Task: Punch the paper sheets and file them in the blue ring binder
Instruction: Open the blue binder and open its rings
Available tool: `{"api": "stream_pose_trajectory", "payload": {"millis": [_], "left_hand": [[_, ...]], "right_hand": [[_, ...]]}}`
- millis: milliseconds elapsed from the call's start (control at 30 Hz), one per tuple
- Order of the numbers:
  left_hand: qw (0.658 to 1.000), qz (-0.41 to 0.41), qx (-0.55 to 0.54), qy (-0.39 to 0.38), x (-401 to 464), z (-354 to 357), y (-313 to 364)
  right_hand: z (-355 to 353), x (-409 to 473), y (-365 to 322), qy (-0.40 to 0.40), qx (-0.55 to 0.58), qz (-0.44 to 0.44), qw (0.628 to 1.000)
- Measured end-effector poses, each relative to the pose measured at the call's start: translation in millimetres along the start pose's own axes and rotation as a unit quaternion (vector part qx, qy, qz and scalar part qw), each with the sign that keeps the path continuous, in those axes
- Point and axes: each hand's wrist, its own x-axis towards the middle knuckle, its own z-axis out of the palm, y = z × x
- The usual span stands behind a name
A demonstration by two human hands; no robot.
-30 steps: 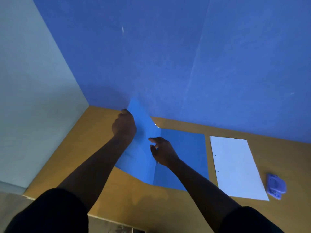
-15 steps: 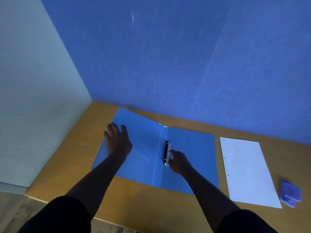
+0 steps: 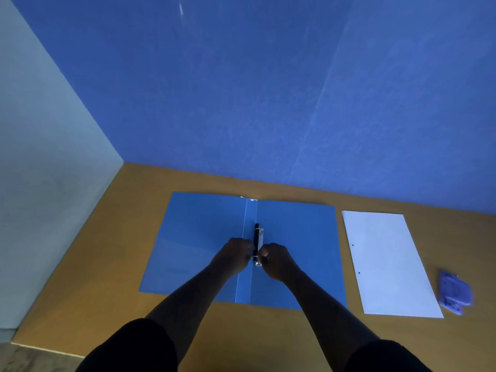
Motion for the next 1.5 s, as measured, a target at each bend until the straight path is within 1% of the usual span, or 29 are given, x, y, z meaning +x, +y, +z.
{"api": "stream_pose_trajectory", "payload": {"millis": [133, 233, 300, 367, 500, 800, 967, 1100, 1167, 1233, 1300, 1400, 1433, 1500], "left_hand": [[1.000, -0.004, 0.002, -0.017, 9.5, 12.3, -0.8], [1.000, 0.002, 0.006, -0.020, 16.1, 21.5, -8.8], [1.000, 0.013, 0.002, -0.018, 18.9, 23.1, -10.7], [1.000, 0.019, -0.009, -0.016, 22.1, 25.1, -10.4], [0.999, -0.002, -0.054, -0.006, 26.7, 27.3, -10.5], [0.991, -0.037, -0.129, 0.021, 24.5, 26.9, -12.7], [0.990, -0.027, -0.139, 0.003, 22.4, 23.5, -13.8], [0.989, -0.022, -0.143, -0.025, 20.9, 12.8, -13.7], [0.992, -0.017, -0.115, -0.041, 21.5, 5.1, -10.6], [0.993, -0.028, -0.107, -0.046, 23.4, -2.4, -3.4], [0.995, -0.041, -0.094, -0.016, 25.7, -8.2, 9.8], [0.993, -0.021, -0.083, 0.075, 30.3, -5.4, 36.8], [0.992, -0.011, -0.088, 0.094, 31.3, -0.4, 49.0], [0.990, 0.007, -0.096, 0.102, 35.7, 14.3, 74.5]], "right_hand": [[1.0, 3.3, 10.7, -0.006, -0.012, -0.011, 1.000], [1.5, 3.9, 17.9, 0.003, 0.007, -0.019, 1.000], [0.5, 4.0, 20.5, -0.010, 0.013, -0.027, 0.999], [0.8, 5.0, 24.4, -0.014, 0.042, -0.019, 0.999], [4.7, 6.1, 29.2, 0.002, 0.125, 0.016, 0.992], [10.1, 7.6, 36.5, 0.017, 0.206, 0.050, 0.977], [6.3, 7.6, 40.9, -0.004, 0.198, 0.024, 0.980], [-2.9, 4.3, 44.1, -0.037, 0.169, -0.020, 0.985], [-8.7, 1.1, 45.6, -0.039, 0.168, -0.025, 0.985], [-16.0, -3.4, 50.7, -0.023, 0.158, -0.022, 0.987], [-25.0, -9.8, 61.1, 0.006, 0.157, -0.008, 0.988], [-42.5, -23.0, 81.0, 0.053, 0.159, 0.032, 0.985], [-49.1, -29.1, 90.9, 0.069, 0.158, 0.047, 0.984], [-64.6, -42.0, 112.5, 0.103, 0.151, 0.080, 0.980]]}}
